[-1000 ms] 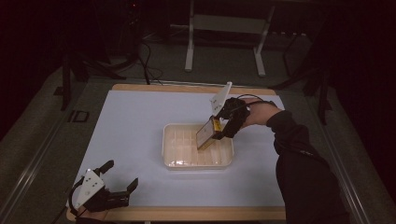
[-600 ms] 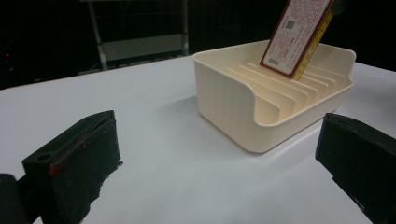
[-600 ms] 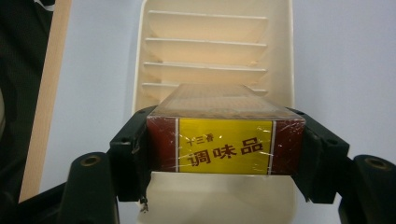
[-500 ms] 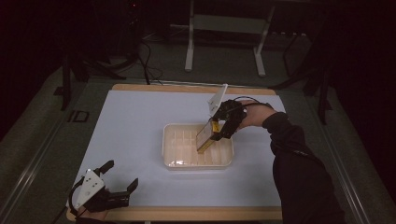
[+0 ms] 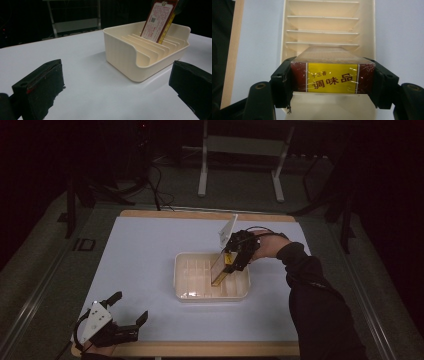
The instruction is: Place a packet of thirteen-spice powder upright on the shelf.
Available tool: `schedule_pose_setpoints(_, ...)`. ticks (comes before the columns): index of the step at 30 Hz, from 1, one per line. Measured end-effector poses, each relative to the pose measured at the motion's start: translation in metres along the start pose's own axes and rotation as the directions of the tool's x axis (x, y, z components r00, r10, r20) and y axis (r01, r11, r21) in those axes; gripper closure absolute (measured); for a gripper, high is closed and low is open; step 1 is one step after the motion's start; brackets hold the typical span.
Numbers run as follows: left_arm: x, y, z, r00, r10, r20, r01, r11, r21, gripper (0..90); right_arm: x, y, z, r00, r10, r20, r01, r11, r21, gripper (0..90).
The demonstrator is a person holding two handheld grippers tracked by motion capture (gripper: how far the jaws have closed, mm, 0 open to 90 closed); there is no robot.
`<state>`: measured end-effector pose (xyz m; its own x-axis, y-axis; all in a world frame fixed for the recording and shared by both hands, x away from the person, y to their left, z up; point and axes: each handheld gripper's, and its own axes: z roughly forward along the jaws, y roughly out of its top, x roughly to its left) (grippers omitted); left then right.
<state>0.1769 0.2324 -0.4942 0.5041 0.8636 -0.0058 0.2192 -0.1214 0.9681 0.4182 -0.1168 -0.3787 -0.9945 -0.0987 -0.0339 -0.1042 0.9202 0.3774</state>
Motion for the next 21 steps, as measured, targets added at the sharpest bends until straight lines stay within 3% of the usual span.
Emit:
schedule_pose_setpoints(10,0.0,0.0,0.0,1.0,0.001,0.001,-0.001,1.0,-0.001,0.0,-0.002,0.003,0.015,0.9999,0.005,0.013,-0.004,0.999,-0.035,32.1)
schedule_pose_setpoints(21,0.0,0.0,-0.001,1.0,0.002,0.004,-0.002,1.0,-0.002,0.0,-0.004,-0.003,0.031,0.9999,0.014,0.008,-0.013,0.993,-0.117,32.2)
